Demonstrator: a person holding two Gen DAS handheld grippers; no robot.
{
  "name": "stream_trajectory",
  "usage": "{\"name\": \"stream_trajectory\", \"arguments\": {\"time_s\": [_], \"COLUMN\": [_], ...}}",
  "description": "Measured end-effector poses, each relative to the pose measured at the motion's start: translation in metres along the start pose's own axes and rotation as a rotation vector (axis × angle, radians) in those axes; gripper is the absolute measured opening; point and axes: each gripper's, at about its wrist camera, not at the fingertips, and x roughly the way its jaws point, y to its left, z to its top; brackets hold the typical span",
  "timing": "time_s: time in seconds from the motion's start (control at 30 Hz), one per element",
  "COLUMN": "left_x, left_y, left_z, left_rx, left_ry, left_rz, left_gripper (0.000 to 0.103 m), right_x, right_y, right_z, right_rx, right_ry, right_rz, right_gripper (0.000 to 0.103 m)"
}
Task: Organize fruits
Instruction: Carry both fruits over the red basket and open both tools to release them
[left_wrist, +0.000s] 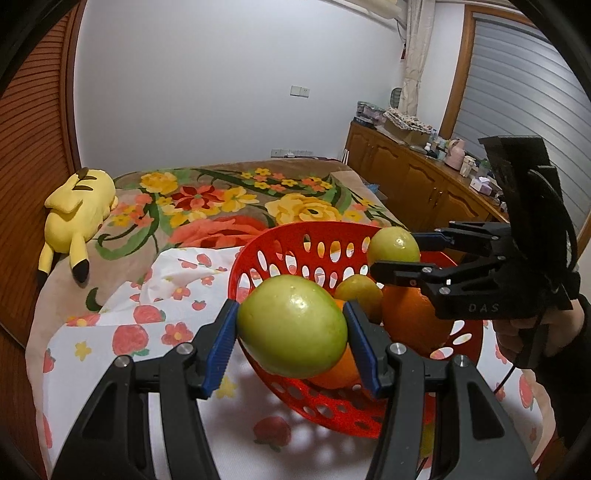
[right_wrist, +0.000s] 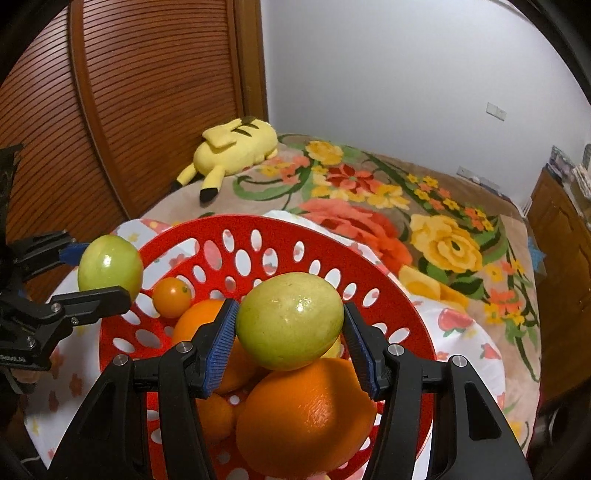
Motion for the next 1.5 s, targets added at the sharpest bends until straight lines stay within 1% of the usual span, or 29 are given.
{"name": "stream_trajectory", "arguments": {"time_s": [0.17,0.23,0.43,0.67,0.97,1.03,1.27,1.5], "left_x": [0.005,0.008,0.022,0.039,0.046,0.042,0.015,-0.025], "left_y": [0.000,0.000,-0.001,-0.005,-0.007,-0.007,-0.015,-0.030], "left_z": [0.003,0.005,0.014,0.021,0.021,0.020,0.014,0.002], "left_rx": [0.003,0.005,0.017,0.035,0.035,0.030,0.035,0.057], "left_ry": [0.002,0.005,0.019,0.041,0.059,0.051,0.021,-0.025], "left_rz": [-0.001,0.001,0.009,0.018,0.028,0.020,0.014,0.009], "left_gripper": [0.056,0.056,0.056,0.056,0.057,0.061,0.061,0.064], "right_x": [0.001,-0.001,-0.012,-0.025,-0.038,-0.041,-0.063,-0.093], "right_y": [-0.002,-0.003,-0.009,-0.010,-0.007,-0.005,0.002,0.021], "right_z": [-0.001,0.000,0.000,-0.009,-0.016,-0.017,-0.032,-0.054], "right_rx": [0.002,0.006,0.019,0.025,0.032,0.035,0.066,0.091], "right_ry": [0.003,-0.006,-0.036,-0.055,-0.075,-0.080,-0.111,-0.155], "right_rz": [-0.005,-0.007,-0.012,-0.014,-0.008,-0.007,-0.010,-0.017], "right_gripper": [0.058,0.060,0.061,0.061,0.061,0.061,0.061,0.062]}}
